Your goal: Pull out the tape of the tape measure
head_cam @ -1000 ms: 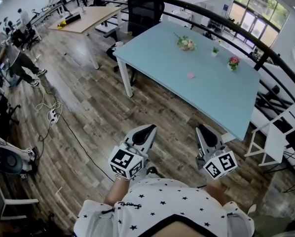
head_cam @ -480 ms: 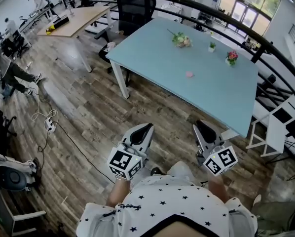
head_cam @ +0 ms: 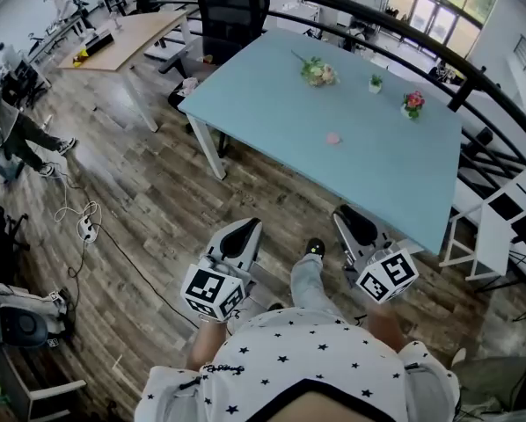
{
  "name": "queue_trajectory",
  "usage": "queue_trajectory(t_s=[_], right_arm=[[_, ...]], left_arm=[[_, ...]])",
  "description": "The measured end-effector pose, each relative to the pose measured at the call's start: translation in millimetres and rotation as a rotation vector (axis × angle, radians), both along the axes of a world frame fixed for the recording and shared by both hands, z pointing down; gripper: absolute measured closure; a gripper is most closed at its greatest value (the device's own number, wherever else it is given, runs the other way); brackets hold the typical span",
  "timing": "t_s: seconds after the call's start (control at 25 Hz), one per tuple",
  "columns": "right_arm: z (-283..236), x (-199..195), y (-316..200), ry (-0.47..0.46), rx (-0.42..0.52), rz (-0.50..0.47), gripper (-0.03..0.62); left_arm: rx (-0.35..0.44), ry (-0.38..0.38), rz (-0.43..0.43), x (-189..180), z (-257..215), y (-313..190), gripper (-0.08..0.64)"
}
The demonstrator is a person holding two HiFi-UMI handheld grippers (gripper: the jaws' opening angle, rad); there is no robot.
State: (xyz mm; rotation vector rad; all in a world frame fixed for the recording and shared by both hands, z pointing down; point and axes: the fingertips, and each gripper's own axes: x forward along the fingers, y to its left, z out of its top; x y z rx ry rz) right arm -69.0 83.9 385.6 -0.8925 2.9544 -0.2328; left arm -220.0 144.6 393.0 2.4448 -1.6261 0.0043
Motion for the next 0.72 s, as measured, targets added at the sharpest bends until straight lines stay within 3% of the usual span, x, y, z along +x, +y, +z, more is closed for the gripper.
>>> queue_trajectory(t_s=[0.28, 0.72], right_arm=[[9, 3, -58, 0.017, -0.008, -0.020, 0.500], [39, 29, -151, 0.065, -0.055, 0.018, 0.477]], left_arm=[[0.002, 0.017, -0.013, 4, 6, -59, 0.526], [-0.052, 0.023, 0.037, 27, 32, -158, 0.526]])
